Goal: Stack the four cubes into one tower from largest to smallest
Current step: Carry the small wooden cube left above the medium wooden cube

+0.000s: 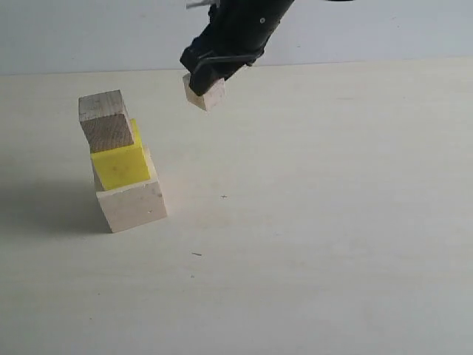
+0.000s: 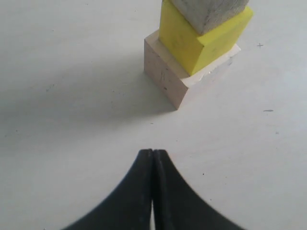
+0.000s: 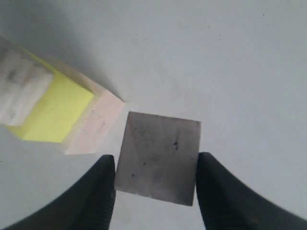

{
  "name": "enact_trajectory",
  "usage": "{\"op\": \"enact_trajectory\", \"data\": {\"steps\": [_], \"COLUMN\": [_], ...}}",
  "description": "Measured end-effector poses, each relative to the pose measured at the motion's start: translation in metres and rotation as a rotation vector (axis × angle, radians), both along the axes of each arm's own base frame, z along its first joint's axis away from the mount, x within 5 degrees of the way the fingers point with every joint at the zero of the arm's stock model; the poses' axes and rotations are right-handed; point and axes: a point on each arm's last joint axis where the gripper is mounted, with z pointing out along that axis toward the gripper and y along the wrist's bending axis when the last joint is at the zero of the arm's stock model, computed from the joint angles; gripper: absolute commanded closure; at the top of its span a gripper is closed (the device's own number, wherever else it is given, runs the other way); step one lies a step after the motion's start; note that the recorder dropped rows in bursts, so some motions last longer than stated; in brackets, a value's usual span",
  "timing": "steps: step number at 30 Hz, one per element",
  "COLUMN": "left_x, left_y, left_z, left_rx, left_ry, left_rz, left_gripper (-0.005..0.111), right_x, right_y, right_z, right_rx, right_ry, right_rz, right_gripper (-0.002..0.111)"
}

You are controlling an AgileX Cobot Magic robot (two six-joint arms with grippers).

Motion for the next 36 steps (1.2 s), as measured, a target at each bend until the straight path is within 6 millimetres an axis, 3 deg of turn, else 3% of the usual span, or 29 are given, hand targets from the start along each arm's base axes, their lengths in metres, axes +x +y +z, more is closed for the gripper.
{"op": "enact_trajectory", "data": {"steps": [7, 15, 24, 29, 36], "left_x": [0.0, 0.0, 0.0, 0.0, 0.0], "left_y": [0.0, -0.001, -0.002, -0.002, -0.003], "left_z": [0.0, 0.0, 0.0, 0.001, 0.001], "left_rx": [-0.006, -0.024, -0.03, -0.038, -0.051], "left_ry": [-0.001, 0.003, 0.004, 0.006, 0.009], "left_rz": [0.001, 0.005, 0.006, 0.008, 0.01], "left_gripper": [0.107, 0.107, 0.107, 0.107, 0.107], "right_x": [-0.048, -0.083, -0.097, -0.097, -0.092], "right_y": [0.03, 0.064, 0.09, 0.094, 0.101], "right_z": [0.051, 0.058, 0.064, 0.067, 0.05], "right_rx": [0.077, 0.049, 0.17, 0.228, 0.206], "right_ry": [-0.022, -0.049, -0.075, -0.061, -0.03], "right_rz": [0.007, -0.081, -0.281, -0.345, -0.368], "right_gripper": [0.108, 0.108, 0.108, 0.108, 0.108]}}
